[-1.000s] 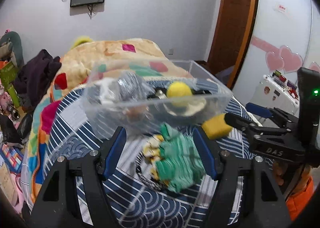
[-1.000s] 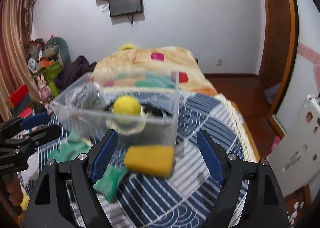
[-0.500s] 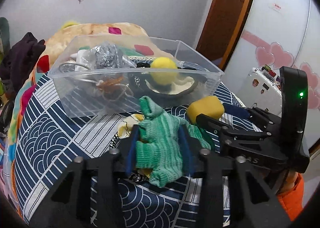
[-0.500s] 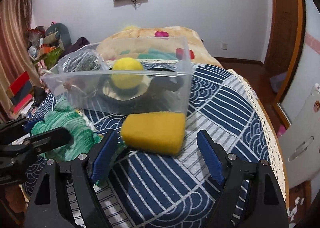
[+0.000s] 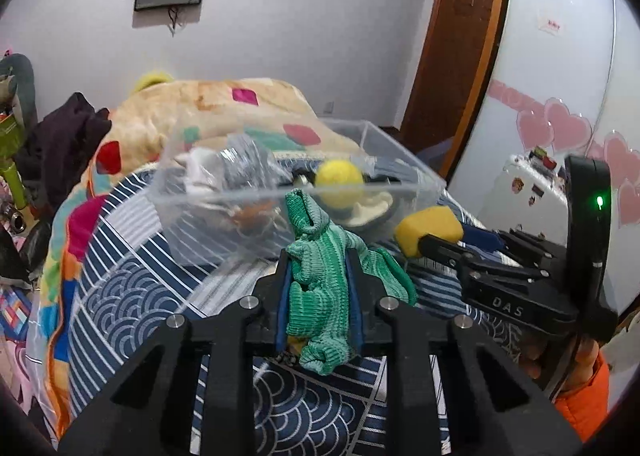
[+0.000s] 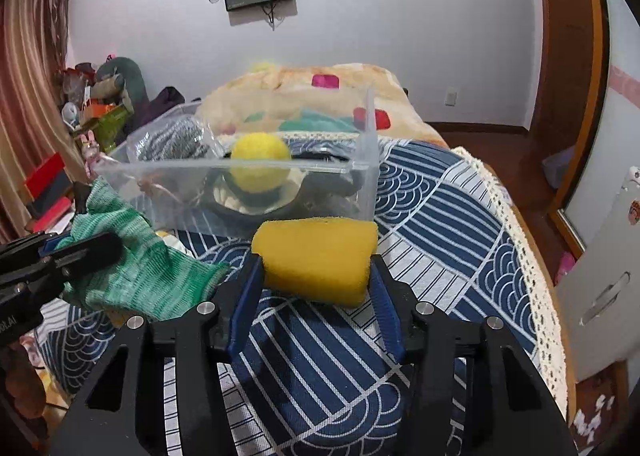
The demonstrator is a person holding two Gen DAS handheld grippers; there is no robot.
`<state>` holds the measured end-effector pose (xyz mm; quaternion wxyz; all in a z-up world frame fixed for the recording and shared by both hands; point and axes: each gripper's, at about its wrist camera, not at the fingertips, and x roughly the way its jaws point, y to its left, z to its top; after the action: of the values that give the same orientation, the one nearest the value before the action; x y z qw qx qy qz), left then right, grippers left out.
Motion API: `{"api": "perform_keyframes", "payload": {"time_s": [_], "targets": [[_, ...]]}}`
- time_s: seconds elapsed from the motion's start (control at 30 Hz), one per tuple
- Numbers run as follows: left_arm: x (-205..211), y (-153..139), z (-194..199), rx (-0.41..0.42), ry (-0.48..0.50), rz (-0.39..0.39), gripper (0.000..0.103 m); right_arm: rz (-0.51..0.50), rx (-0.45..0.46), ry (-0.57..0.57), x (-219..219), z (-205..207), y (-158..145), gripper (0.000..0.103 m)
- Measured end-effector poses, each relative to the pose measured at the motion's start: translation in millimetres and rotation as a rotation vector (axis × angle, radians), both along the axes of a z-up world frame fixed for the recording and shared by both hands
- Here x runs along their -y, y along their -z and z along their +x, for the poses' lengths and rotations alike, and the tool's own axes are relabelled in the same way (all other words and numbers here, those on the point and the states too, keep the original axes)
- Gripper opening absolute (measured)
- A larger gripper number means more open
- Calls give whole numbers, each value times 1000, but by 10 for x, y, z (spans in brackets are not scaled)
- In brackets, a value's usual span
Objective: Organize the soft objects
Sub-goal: 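Lower the glove and sponge into the clear box and open both tools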
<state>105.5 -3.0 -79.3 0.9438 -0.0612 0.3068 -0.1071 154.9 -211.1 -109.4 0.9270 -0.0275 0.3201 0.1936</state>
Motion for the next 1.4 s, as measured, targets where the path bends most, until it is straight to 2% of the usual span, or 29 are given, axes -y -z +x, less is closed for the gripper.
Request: {"api": "perform_keyframes", "payload": {"time_s": [0.37,0.57,0.7,0.9,1.07,1.3,1.4], "targets": [[-310,-514,69,116,-99,-18,23,34,127,-9,-6,-52,-438,49],[-288,-616,324,131,-120,-1,23,52,165,-12,-80,101,-600,49],[-204,-549,484,122,-136,49,23,69,145,-45,-177,215,-580,49],[-120,-319,732,78,-174,128,23,40,75,-55,-307,387,-382,49],[-95,-155,911,31,-165,129,23,26,46,-50,-299,415,-313,49],[-17,-66,971,22,-162,167,24,20,27,-48,-290,434,-303,51],[-8,-59,960,20,-163,178,29,21,25,-47,-287,425,-313,52]]}}
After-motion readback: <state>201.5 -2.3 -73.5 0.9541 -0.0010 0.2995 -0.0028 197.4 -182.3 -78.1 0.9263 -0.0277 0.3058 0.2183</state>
